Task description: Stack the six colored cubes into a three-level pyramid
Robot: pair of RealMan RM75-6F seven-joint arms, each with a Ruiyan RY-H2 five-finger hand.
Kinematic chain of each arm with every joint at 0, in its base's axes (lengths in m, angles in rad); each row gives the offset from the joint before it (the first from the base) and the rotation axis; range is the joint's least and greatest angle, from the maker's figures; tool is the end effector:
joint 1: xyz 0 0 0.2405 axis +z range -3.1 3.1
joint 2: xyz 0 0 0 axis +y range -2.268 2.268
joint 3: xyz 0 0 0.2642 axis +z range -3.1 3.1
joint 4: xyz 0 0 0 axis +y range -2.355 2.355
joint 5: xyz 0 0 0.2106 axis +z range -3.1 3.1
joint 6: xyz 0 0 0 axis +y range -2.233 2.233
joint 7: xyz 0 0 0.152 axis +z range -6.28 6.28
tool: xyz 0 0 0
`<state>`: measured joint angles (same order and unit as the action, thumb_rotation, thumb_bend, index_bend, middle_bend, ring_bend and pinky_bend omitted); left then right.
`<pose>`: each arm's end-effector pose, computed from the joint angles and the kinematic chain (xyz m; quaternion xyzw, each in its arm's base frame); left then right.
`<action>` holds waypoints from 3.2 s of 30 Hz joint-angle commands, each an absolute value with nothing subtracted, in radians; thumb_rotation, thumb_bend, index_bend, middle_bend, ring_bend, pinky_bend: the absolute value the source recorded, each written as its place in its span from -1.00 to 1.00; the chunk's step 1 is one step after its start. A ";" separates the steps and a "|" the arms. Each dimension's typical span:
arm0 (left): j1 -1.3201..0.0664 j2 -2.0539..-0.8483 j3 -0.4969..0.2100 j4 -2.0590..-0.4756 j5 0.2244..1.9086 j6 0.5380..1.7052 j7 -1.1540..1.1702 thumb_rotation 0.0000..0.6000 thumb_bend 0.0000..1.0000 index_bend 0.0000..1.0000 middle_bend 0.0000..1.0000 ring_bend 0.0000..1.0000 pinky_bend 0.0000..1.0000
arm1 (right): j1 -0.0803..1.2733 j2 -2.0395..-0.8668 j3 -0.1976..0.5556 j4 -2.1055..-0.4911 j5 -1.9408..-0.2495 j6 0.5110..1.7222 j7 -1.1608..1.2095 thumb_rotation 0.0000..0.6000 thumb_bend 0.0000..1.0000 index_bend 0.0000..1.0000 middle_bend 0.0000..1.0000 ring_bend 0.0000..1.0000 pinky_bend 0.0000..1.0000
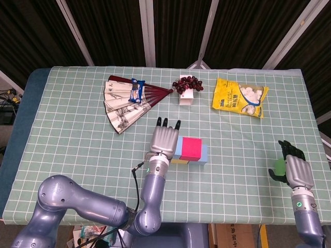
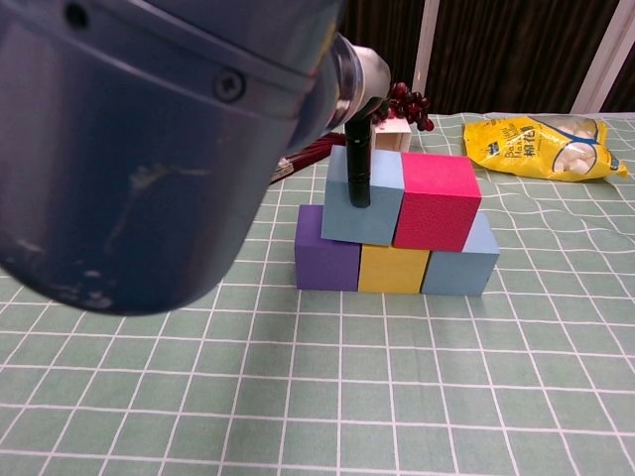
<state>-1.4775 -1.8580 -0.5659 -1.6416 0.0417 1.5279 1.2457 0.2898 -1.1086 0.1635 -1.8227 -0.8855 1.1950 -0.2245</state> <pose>0.0959 0.3408 -0.0536 -0.7375 -0.3631 -0.2563 0.5085 -0.3107 -0.2530 0.1358 0.5144 -0.5458 0.2930 0.5929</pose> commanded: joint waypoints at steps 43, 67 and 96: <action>-1.464 -1.899 -0.602 -1.621 0.061 1.550 1.279 1.00 -0.43 -1.00 -0.04 -0.82 -0.86 | 0.290 -1.104 0.162 -1.830 -0.891 1.196 -0.212 1.00 -0.33 -1.00 -1.00 -1.00 -1.00; -1.452 -1.912 -0.605 -1.601 0.075 1.534 1.283 1.00 -0.43 -1.00 -0.04 -0.82 -0.86 | 0.292 -1.104 0.159 -1.828 -0.890 1.195 -0.214 1.00 -0.33 -1.00 -1.00 -1.00 -1.00; -1.437 -1.911 -0.609 -1.610 0.078 1.523 1.288 1.00 -0.61 -1.00 -0.53 -0.88 -0.87 | 0.292 -1.104 0.158 -1.829 -0.890 1.196 -0.216 1.00 -0.33 -1.00 -1.00 -1.00 -1.00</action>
